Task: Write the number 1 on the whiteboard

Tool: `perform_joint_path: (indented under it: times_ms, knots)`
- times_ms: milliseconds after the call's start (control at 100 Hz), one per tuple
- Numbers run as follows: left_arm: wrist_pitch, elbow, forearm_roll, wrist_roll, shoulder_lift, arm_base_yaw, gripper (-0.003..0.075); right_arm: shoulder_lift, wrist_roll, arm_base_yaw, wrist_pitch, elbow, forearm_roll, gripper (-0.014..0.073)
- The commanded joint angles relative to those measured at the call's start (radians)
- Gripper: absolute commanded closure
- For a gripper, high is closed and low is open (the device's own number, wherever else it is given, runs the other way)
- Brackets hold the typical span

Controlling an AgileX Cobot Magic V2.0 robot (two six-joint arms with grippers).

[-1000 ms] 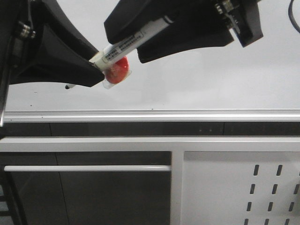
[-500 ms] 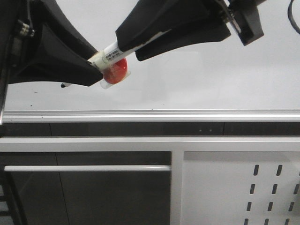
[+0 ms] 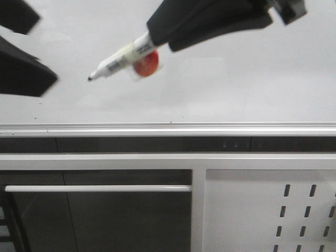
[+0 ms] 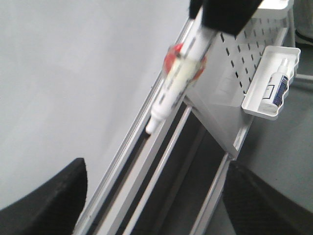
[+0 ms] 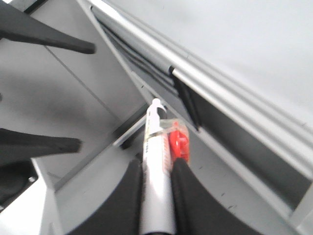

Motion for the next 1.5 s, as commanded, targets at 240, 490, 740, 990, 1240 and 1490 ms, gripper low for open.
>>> perform_joint_path:
  times_ms: [240,490,740,990,1240,1490]
  knots:
    - [0.225,-0.035,0.131,-0.305,-0.221,-0.008,0.047,-0.164,-0.015,0.0,-0.18,0.059,-0.054,0.0664]
    - [0.224,-0.035,0.192,-0.45,-0.312,-0.006,0.0653,-0.279,-0.015,0.0,-0.384,0.213,-0.109,0.0664]
    - [0.202,-0.02,0.407,-0.736,-0.315,-0.006,0.0738,-0.345,-0.015,0.0,-0.535,0.366,-0.131,0.0663]
    - [0.204,0.009,0.532,-0.887,-0.315,-0.006,0.0738,-0.349,-0.015,0.148,-0.771,0.439,-0.207,0.0663]
    - [0.223,0.017,0.569,-0.893,-0.315,-0.006,0.0738,-0.25,-0.037,0.296,-1.059,0.445,-0.216,0.0663]
    - [0.23,0.017,0.597,-0.905,-0.315,-0.006,0.0738,-0.162,-0.041,0.298,-1.207,0.445,-0.218,0.0664]
